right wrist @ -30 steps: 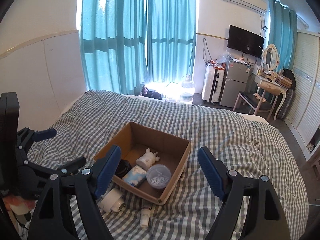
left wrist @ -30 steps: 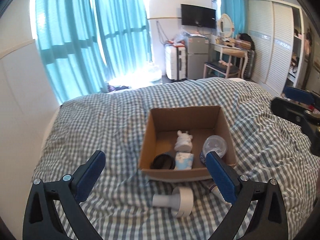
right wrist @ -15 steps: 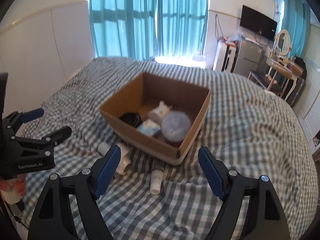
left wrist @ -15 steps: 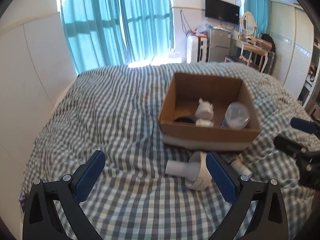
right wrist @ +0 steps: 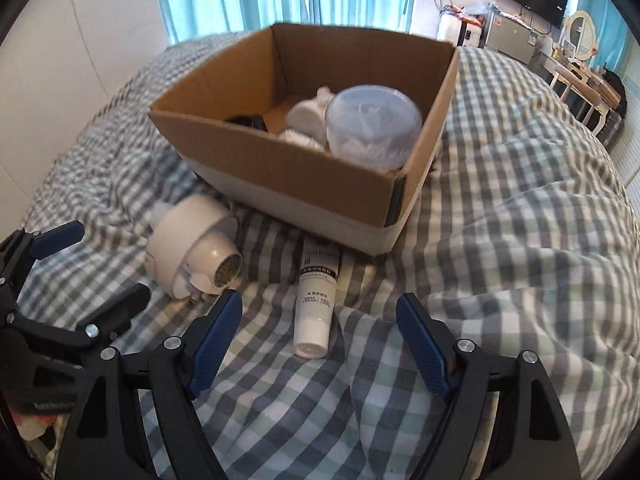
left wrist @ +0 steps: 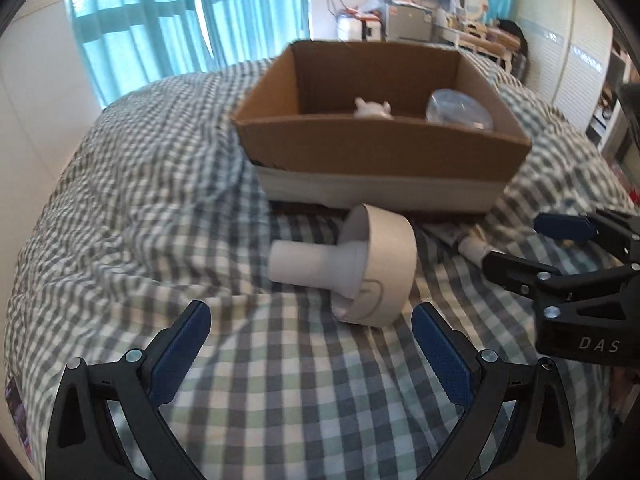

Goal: Organize objects
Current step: 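Grasp the tape roll with the left tool while the right tool grasps the lotion bottle, then place the tape roll and lotion bottle into the box and open both tools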

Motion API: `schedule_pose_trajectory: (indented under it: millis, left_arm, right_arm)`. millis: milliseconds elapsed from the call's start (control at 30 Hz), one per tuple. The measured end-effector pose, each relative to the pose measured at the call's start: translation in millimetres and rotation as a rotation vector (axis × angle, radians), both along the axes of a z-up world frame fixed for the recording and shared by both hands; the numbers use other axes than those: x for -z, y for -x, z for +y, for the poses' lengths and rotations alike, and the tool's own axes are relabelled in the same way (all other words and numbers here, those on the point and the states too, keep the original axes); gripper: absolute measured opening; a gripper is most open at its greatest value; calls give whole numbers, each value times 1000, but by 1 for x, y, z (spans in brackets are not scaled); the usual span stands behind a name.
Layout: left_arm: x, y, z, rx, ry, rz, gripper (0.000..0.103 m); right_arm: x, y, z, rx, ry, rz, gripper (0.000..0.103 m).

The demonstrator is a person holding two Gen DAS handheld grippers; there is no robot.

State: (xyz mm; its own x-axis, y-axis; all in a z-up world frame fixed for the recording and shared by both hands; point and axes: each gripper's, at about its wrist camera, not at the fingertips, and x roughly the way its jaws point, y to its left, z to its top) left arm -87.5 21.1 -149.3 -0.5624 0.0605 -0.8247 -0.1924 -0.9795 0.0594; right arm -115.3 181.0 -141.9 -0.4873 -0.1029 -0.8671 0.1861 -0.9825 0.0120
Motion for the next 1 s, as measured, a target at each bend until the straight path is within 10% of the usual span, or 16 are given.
schedule_pose_trajectory:
  millis: [367, 600, 767, 1000]
  left_arm:
    - [23, 11, -1, 1, -15, -75, 103]
    - [18, 18, 5, 26, -24, -69, 83]
    - [19, 26, 24, 98, -28, -80, 32]
    - [-1, 24, 7, 65, -126, -102, 31]
  right_arm:
    - [36, 17, -11, -19, -53, -121, 25]
    - [10, 1, -6, -29, -12, -38, 23]
    - [-15, -11, 1, -17, 15, 29, 23]
    - [-19, -13, 10, -1, 48, 41, 23]
